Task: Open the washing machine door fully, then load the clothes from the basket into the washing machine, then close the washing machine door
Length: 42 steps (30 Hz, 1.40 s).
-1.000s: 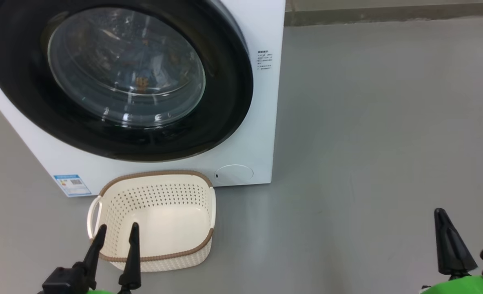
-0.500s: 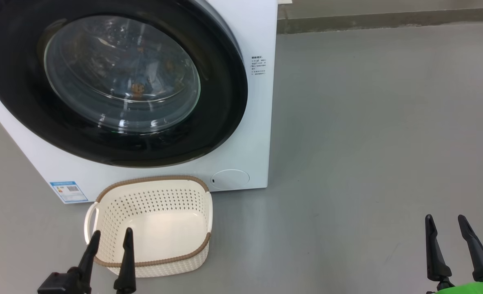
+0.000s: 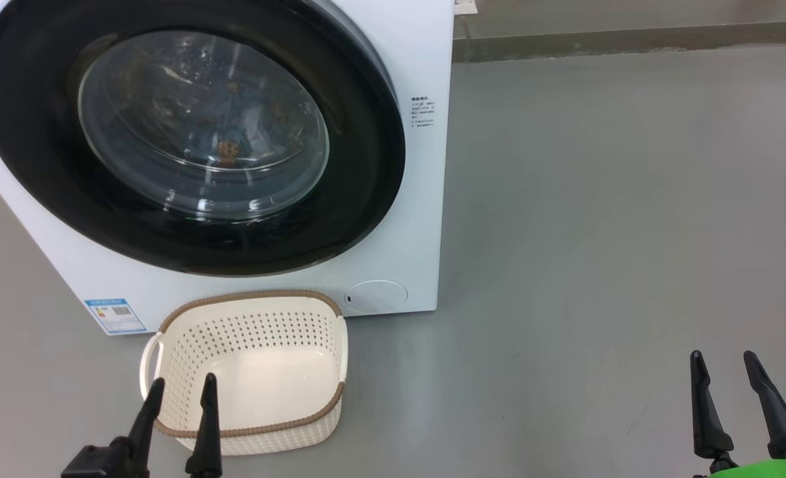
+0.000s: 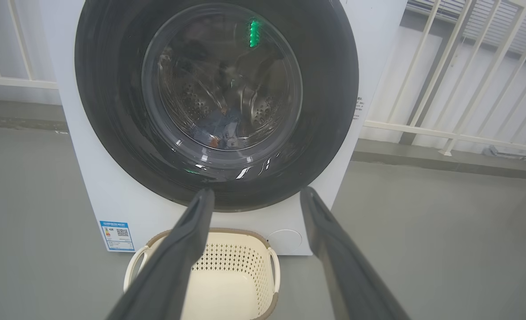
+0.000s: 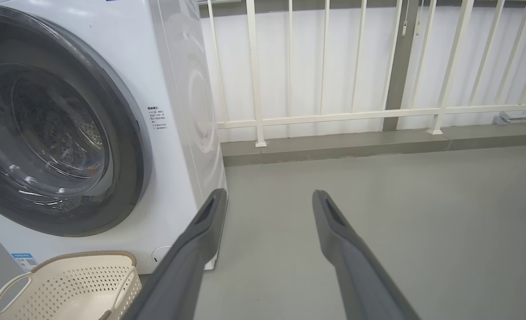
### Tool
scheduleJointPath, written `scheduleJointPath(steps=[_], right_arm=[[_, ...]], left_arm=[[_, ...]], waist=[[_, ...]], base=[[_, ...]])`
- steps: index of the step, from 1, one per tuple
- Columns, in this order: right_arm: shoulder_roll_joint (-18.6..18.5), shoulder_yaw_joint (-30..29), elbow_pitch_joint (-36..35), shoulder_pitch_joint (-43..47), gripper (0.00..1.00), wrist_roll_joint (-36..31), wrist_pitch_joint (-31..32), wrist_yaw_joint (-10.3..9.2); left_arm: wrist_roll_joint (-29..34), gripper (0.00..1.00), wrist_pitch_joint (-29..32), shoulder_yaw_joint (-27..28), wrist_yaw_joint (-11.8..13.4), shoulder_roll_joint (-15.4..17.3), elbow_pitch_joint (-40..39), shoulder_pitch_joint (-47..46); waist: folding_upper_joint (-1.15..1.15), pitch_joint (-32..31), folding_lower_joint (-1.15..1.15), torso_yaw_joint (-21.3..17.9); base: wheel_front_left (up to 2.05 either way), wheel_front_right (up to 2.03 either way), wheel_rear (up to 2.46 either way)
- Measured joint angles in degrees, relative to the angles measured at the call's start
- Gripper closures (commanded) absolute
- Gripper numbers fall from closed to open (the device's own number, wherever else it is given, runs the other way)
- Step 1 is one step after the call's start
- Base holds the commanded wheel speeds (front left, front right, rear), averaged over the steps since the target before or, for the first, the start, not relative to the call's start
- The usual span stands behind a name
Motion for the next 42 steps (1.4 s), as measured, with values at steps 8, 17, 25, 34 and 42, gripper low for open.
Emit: scheduleJointPath(steps=[8,17,25,34,42], right_arm=[[0.01,0.07,0.05,0.0,0.0,-0.01,0.0,0.0],[0.01,0.1,0.23,0.0,0.0,-0.01,0.0,0.0],[0.01,0.11,0.56,0.0,0.0,0.0,0.0,0.0],[0.01,0.23,0.62,0.0,0.0,-0.07,0.0,0.0],[0.01,0.22,0.8,0.0,0.0,0.16,0.0,0.0]], left_arm=[[0.02,0.0,0.0,0.0,0.0,0.0,0.09,0.02],[0.02,0.0,0.0,0.04,0.01,0.0,0.1,0.02],[-1.04,0.0,0.0,-0.02,0.01,-0.01,0.77,0.02],[-2.98,0.0,0.0,-0.67,0.01,-0.07,-0.07,0.03],[-3.43,0.0,0.0,-0.68,0.01,-0.07,0.27,0.07]], waist=[[0.0,-0.07,0.0,0.19],[0.0,0.22,0.0,0.33],[0.0,0.22,0.0,0.23],[0.0,0.3,0.0,0.14],[0.0,0.41,0.0,0.24]], base=[[0.0,0.0,0.0],[0.0,0.0,0.0],[0.0,0.0,0.0],[0.0,0.0,0.0],[0.0,0.0,0.0]])
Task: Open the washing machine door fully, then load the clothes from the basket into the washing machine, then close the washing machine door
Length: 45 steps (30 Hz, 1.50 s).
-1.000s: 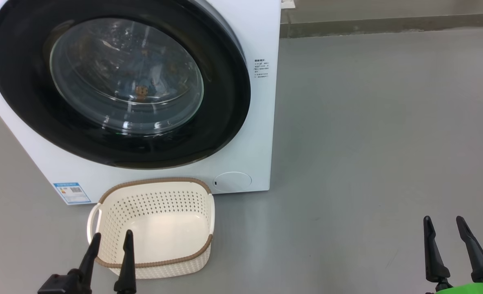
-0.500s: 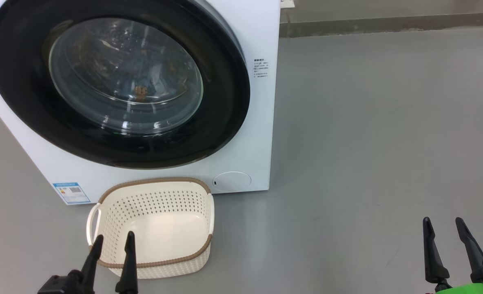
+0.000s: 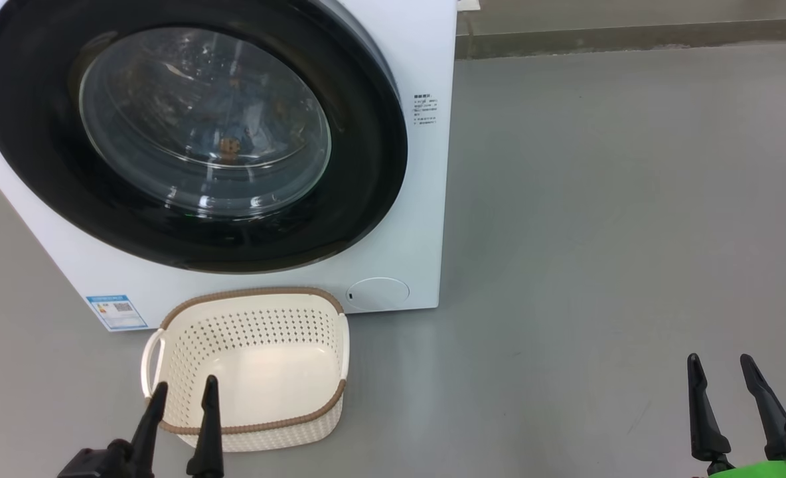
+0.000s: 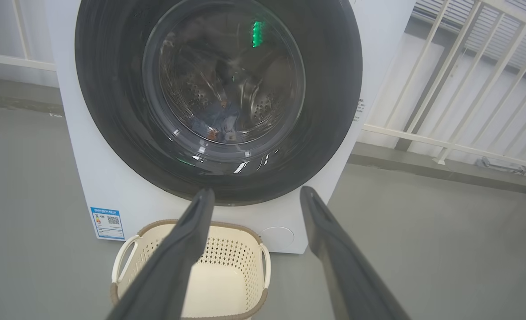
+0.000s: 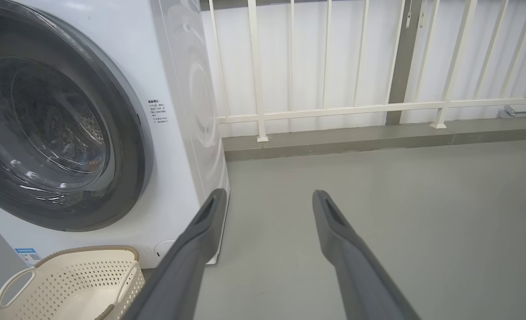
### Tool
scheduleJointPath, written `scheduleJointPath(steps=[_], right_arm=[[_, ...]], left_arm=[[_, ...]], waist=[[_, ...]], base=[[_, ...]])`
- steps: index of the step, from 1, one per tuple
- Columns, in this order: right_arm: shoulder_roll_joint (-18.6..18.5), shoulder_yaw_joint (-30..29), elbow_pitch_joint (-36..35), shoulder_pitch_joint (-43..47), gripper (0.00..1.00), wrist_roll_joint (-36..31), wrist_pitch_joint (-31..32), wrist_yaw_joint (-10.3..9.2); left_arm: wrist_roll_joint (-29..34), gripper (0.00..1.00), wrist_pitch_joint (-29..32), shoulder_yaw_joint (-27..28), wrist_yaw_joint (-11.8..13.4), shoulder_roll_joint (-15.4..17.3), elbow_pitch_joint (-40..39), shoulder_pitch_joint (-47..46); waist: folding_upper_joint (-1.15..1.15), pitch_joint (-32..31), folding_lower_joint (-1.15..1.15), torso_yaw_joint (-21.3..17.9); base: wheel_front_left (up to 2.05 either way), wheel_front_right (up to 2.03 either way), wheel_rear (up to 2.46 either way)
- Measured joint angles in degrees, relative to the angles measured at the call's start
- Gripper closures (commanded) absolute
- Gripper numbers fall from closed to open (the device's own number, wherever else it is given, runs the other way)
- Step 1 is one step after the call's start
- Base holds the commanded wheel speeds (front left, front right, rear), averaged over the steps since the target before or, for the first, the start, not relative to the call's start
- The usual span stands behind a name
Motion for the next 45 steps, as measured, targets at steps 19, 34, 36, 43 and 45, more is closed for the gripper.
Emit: scheduleJointPath(steps=[19,34,36,43,45], right_arm=[[0.96,0.05,4.9,0.21,1.0,6.0,1.99,0.02],[0.93,0.89,5.68,0.05,1.0,15.94,4.14,0.02],[0.93,1.02,5.8,-0.04,1.0,17.56,4.6,0.02],[0.93,1.35,6.12,-0.2,1.0,21.87,5.73,0.02],[0.92,1.42,6.25,-0.53,1.0,23.3,6.03,0.02]], left_arm=[[-7.82,1.0,1.24,-0.21,0.02,-0.88,4.02,1.88],[-16.7,1.0,3.56,0.16,0.02,-0.57,4.61,1.25],[-17.88,1.0,3.64,0.23,0.02,-0.55,4.64,0.96],[-21.86,1.0,4.87,0.51,0.02,-0.32,4.79,0.66],[-22.8,1.0,5.09,0.58,0.02,-0.31,4.79,0.65]], waist=[[0.0,0.12,0.01,-0.26],[0.0,0.4,0.01,-0.74],[0.0,0.43,0.01,-0.8],[0.0,0.54,0.01,-1.03],[0.0,0.57,0.01,-1.09]], base=[[0.0,0.0,0.0],[0.0,0.0,0.0],[0.0,0.0,0.0],[0.0,0.0,0.0],[0.0,0.0,0.0]])
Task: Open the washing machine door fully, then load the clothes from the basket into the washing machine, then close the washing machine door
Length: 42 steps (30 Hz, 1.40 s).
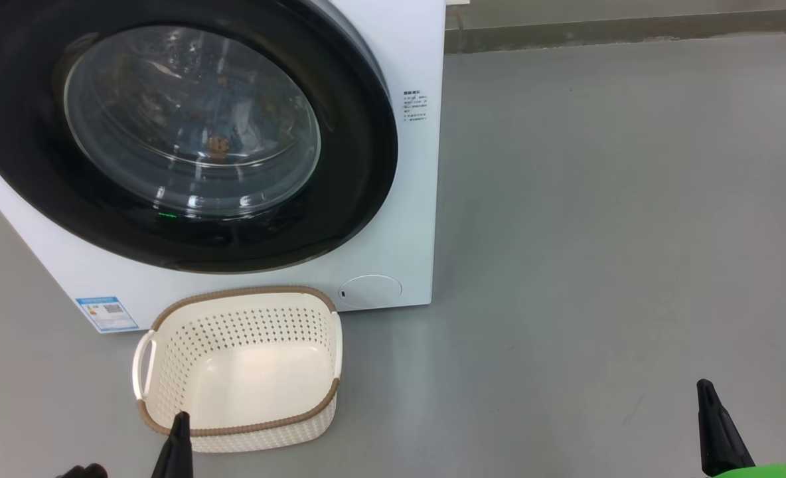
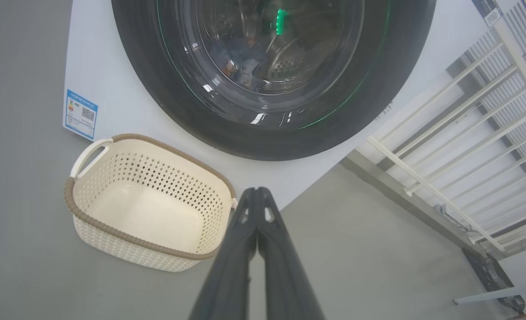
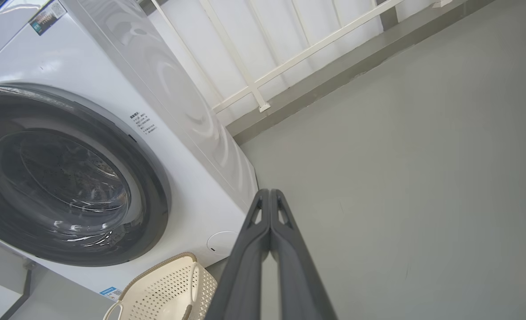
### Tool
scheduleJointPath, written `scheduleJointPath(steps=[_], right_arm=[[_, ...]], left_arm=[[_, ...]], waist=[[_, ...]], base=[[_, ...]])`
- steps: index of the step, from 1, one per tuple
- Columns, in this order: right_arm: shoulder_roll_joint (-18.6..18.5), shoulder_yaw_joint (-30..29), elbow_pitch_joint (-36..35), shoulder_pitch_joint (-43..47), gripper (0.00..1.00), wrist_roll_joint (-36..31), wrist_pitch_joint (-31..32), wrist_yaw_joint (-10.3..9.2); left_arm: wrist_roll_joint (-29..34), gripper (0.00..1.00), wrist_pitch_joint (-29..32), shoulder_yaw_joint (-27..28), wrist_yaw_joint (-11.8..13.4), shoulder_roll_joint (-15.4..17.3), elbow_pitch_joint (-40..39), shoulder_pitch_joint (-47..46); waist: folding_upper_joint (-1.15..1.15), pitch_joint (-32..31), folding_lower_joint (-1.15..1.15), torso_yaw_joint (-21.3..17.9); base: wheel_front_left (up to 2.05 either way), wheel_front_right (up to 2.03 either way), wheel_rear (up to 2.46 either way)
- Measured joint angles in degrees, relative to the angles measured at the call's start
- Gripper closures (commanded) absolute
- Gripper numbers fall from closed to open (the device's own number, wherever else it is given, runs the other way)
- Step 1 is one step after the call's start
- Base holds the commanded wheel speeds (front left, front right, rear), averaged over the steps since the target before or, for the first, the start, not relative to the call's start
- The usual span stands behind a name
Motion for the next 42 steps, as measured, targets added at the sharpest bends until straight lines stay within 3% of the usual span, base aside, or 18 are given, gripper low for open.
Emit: scheduleJointPath(steps=[42], right_arm=[[-0.37,1.83,2.33,-3.47,1.0,27.78,6.95,-0.01]], left_arm=[[-23.93,1.0,6.61,2.47,0.0,0.53,0.93,-2.76]], waist=[[0.0,0.62,0.0,-1.33]], base=[[0.0,0.0,0.0]])
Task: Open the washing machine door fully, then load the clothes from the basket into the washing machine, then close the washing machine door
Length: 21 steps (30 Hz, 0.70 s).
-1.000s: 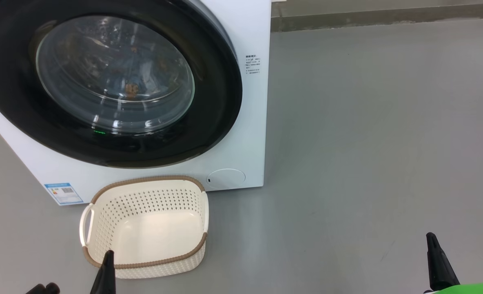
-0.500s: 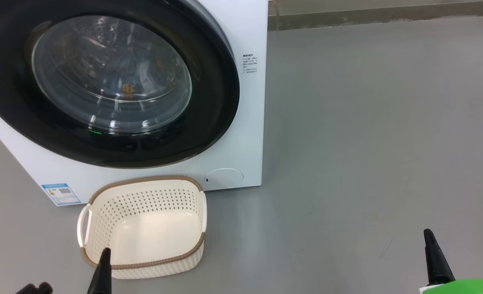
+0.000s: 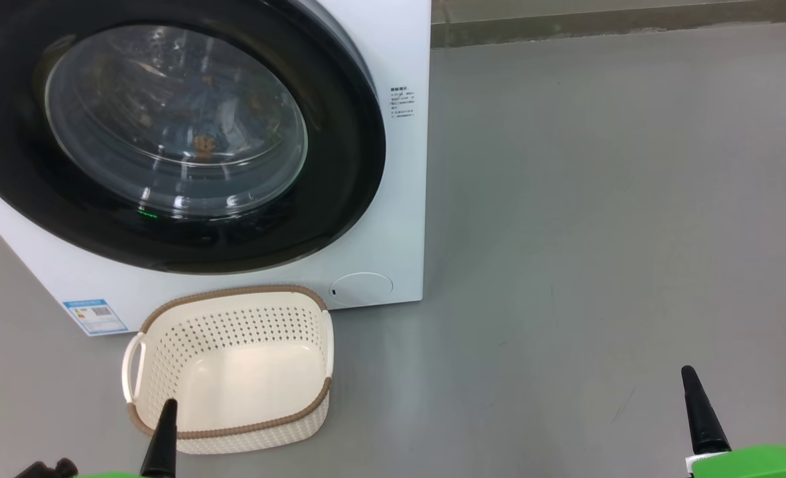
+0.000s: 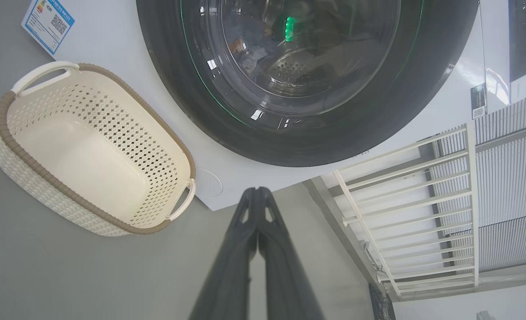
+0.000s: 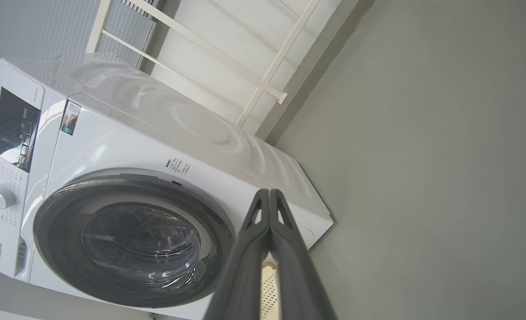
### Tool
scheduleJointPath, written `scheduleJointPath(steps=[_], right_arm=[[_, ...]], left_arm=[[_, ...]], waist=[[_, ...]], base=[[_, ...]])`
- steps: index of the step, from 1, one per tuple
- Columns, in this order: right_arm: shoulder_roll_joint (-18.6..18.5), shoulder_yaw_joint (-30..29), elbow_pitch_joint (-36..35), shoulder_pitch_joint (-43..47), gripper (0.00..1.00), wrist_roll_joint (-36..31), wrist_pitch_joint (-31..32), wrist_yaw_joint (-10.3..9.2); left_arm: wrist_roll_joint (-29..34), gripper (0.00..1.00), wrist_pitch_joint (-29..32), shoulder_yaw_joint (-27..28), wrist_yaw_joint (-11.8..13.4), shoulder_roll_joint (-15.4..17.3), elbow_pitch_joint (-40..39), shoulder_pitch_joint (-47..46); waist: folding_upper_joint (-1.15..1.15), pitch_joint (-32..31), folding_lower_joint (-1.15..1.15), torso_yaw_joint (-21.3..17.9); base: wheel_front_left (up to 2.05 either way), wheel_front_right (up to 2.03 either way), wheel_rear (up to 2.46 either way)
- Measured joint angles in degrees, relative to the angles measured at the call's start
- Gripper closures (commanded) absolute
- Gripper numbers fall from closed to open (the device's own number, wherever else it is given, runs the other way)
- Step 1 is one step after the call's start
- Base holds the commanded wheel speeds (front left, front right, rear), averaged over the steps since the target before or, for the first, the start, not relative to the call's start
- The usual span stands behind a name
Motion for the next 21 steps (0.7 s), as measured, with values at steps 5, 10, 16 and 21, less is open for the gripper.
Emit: scheduleJointPath(steps=[5,10,16,21], right_arm=[[-0.07,0.18,0.3,-0.26,1.0,3.36,0.73,-0.01],[-0.18,0.33,0.54,-1.15,1.0,6.75,1.7,-0.01],[-0.22,0.53,1.03,-1.47,1.0,10.51,2.61,-0.01],[-0.23,0.74,1.19,-2.12,1.0,13.96,3.42,-0.02]], left_arm=[[-2.81,1.0,0.68,0.37,0.0,0.0,0.03,-0.69],[-5.37,1.0,1.53,0.74,0.0,0.01,0.2,-0.74],[-8.62,1.0,2.52,1.04,0.0,0.02,0.4,-1.32],[-11.48,1.0,3.45,1.37,0.0,0.04,0.44,-1.89]], waist=[[0.0,0.08,0.0,-0.16],[0.0,0.15,0.0,-0.32],[0.0,0.24,0.0,-0.5],[0.0,0.31,0.0,-0.66]], base=[[0.0,0.0,0.0],[0.0,0.0,0.0],[0.0,0.0,0.0],[0.0,0.0,0.0]])
